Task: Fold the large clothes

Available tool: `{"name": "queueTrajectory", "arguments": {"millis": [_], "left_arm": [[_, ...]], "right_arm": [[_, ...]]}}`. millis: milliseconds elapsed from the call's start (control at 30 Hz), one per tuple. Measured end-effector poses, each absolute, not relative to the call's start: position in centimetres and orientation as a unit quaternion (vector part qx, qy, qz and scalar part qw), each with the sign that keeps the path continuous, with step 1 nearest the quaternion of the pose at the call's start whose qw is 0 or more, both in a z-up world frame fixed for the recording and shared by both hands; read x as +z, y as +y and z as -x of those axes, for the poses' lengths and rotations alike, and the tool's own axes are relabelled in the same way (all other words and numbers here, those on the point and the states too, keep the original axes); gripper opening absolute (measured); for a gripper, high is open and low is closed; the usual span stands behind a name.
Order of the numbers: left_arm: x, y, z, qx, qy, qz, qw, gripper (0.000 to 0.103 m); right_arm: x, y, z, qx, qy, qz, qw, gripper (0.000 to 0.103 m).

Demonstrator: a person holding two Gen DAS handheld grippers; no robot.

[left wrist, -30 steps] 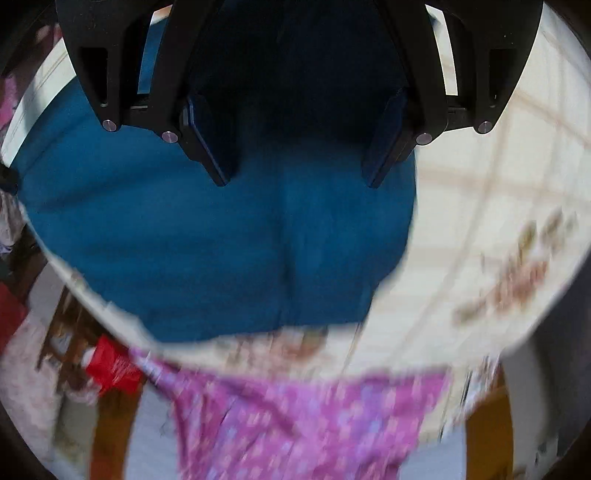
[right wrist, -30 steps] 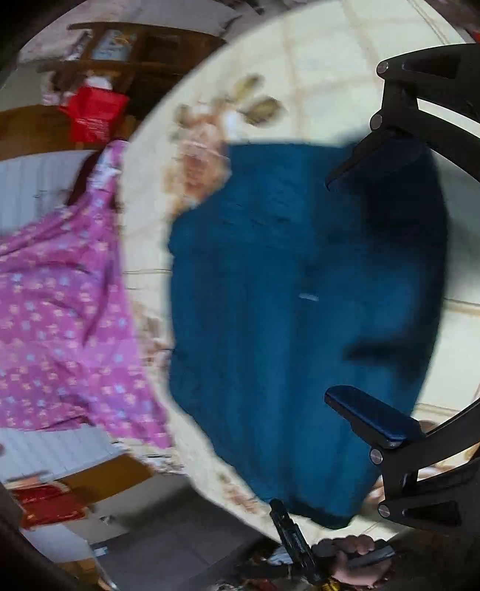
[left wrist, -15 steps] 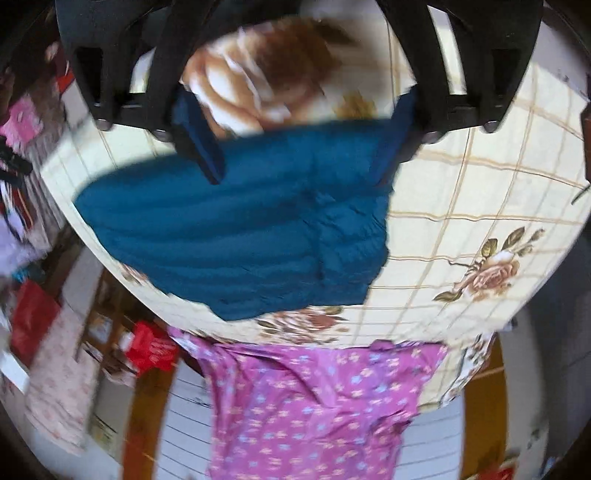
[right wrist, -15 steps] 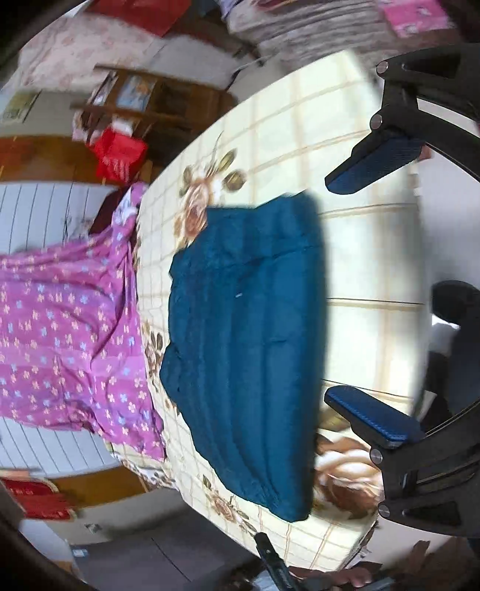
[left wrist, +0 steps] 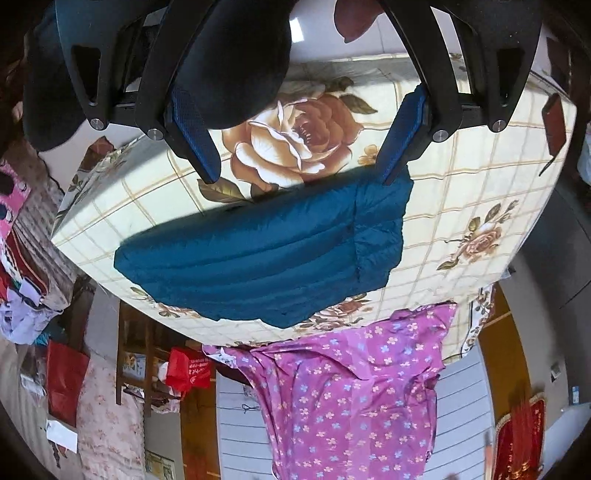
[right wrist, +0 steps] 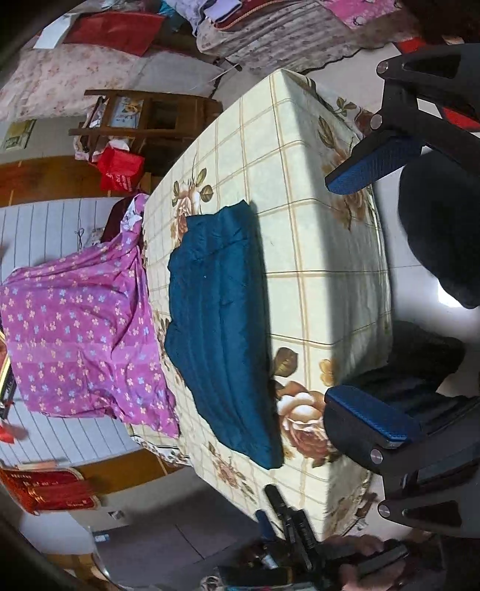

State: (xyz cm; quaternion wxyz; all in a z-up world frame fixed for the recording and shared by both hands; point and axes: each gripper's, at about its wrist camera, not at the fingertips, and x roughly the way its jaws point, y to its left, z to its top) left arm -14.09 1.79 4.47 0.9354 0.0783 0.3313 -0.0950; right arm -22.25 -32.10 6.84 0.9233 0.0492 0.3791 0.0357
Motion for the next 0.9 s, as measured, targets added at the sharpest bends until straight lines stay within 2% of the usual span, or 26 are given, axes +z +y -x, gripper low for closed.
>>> {"name": "queueTrajectory", "arguments": {"millis": [267,900], "left_arm": [[6.1,2.6,15.7,-0.066,0.323,-0.055,0.942,0.086],[6.8,2.1,16.6,-0.057,0.332,-0.045,0.941,0.086]], "right_arm": [[5.7,-31.2,22.7,0.044,0.384,-0.049,0.921,0.103],[7.1,-30.2,23.8,0.04,0.364,-0.023,0.93,0.103]]}}
